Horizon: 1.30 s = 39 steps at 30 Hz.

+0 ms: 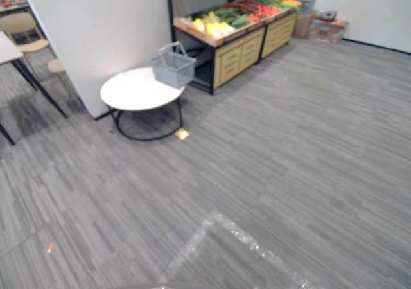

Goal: Pick vegetable in the basket

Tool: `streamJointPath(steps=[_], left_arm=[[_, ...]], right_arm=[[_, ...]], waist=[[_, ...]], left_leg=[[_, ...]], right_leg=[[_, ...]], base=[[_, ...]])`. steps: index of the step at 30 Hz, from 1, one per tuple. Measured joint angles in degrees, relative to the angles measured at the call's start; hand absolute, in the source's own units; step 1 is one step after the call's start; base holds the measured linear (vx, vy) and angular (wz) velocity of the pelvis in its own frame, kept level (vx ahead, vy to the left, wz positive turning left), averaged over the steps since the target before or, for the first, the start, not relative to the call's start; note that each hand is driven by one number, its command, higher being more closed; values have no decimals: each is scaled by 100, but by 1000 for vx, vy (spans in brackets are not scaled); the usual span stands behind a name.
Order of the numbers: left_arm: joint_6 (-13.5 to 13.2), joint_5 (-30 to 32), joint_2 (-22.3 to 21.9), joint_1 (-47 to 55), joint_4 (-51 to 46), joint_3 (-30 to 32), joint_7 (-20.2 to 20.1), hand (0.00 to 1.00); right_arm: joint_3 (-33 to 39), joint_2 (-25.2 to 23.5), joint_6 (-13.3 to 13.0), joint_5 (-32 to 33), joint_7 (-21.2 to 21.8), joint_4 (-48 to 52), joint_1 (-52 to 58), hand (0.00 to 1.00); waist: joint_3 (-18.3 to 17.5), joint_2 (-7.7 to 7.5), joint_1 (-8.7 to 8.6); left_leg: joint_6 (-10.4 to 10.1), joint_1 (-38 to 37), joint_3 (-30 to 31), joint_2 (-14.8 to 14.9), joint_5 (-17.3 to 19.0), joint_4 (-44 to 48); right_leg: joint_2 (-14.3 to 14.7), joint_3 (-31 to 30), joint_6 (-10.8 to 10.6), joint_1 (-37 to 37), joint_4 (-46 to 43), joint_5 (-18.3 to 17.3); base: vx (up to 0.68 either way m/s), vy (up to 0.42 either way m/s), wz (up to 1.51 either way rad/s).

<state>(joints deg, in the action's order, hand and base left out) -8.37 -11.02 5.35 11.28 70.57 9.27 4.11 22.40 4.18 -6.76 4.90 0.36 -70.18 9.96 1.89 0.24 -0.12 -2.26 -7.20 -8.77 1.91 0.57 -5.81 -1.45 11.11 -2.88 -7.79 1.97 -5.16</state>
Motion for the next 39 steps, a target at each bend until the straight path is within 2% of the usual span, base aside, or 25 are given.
streamJointPath(steps=[6, 22, 26, 27, 28, 29, 31, 32, 33, 34, 35, 36, 37, 39], left_arm=[[-22, 139, 70, -31, 15, -231, -30, 0], [18, 277, 99, -87, 110, -201, -72, 0], [18, 267, 79, -125, 98, -23, -42, 0], [18, 254, 80, -150, 94, 29, -26, 0], [20, 234, 57, -144, 61, 168, -12, 0], [21, 226, 48, -142, 42, 271, -8, 0], [25, 209, -11, -136, -119, 639, 1, 0], [27, 204, -21, -134, -195, 765, 0, 0], [37, 200, -76, -141, -338, 1049, -3, 0], [48, 114, -199, -168, -468, 1253, 3, 0], [55, 54, -250, -180, -500, 1330, 6, 0], [99, -38, -293, -199, -531, 1378, 7, 0], [108, -93, -289, -185, -588, 1391, 5, 0], [115, -140, -346, -199, -593, 1383, 6, 0]], right_arm=[[-179, 42, -19, -106, 36, -2, -19, 0], [-36, 33, 23, 13, 160, -100, -135, 0], [-15, 28, 25, 69, 168, -87, -242, 0], [53, -8, 25, 97, 170, -71, -253, 0], [196, -29, 27, 198, 171, -69, -245, 0], [225, -55, 27, 203, 166, -64, -243, 0], [299, -106, 28, 202, 167, -41, -247, 0], [312, -146, 28, 200, 167, -35, -247, 0], [289, -166, 31, 199, 160, -25, -231, 0], [209, -157, 30, 199, 152, 45, -193, 0], [172, -148, 30, 198, 151, 80, -160, 0], [96, -126, 39, 200, 138, 156, -118, 0], [-10, -116, 45, 200, 130, 203, -117, 0], [-36, -98, 52, 197, 122, 279, -219, 0]], waist=[[7, -17, -2], [108, -15, -106], [221, -64, -109], [298, -30, -111], [371, -107, -106], [391, -108, -110], [521, -164, -74], [578, -207, -52], [621, -266, -32], [705, -208, 14], [746, -172, 20], [776, -210, 61], [783, -154, 96], [761, -168, 140]], left_leg=[[-12, 5, -7, -5, 37, 1], [-37, -83, -57, 8, 63, -1], [-57, 108, -171, 59, 76, 1], [-57, 120, -180, 70, 72, 10], [-61, 146, -187, 85, 76, 50], [-69, 229, -180, 92, 135, 180], [-117, 681, -147, 206, 595, 1343], [-123, 976, -141, 245, 698, 2009], [-113, 1491, -141, 326, 702, 3054], [-42, 1913, -89, 477, 647, 4020], [11, 2069, -54, 542, 571, 4426], [23, 2338, 5, 602, 413, 5062], [14, 2455, -7, 626, 492, 5307], [-28, 2614, -7, 580, 681, 5091]], right_leg=[[3, -27, 3, 9, 0, 2], [4, -76, 2, -54, -44, 6], [24, -154, 73, 335, -361, -94], [27, -162, 96, 394, -458, -153], [27, -166, 118, 472, -594, -245], [13, -165, 125, 497, -677, -301], [-24, -140, 165, 586, -968, -503], [-53, -97, 188, 571, -1056, -572], [-97, -4, 220, 543, -1137, -646], [-69, 105, 272, 439, -1228, -718], [-51, 160, 279, 364, -1281, -784], [-61, 207, 322, 231, -1365, -952], [-91, 232, 328, 153, -1410, -1052], [-168, 232, 265, 57, -1409, -1125]], base=[[33, -9, -3], [-13, -8, -2], [-46, -15, -14], [0, -25, -4], [0, 0, 0], [13, -38, 8], [26, -62, 12], [34, -88, 26], [35, -80, 39], [49, -68, 40], [76, -23, 41], [124, 21, 32], [179, 42, 29], [184, 61, 8]])
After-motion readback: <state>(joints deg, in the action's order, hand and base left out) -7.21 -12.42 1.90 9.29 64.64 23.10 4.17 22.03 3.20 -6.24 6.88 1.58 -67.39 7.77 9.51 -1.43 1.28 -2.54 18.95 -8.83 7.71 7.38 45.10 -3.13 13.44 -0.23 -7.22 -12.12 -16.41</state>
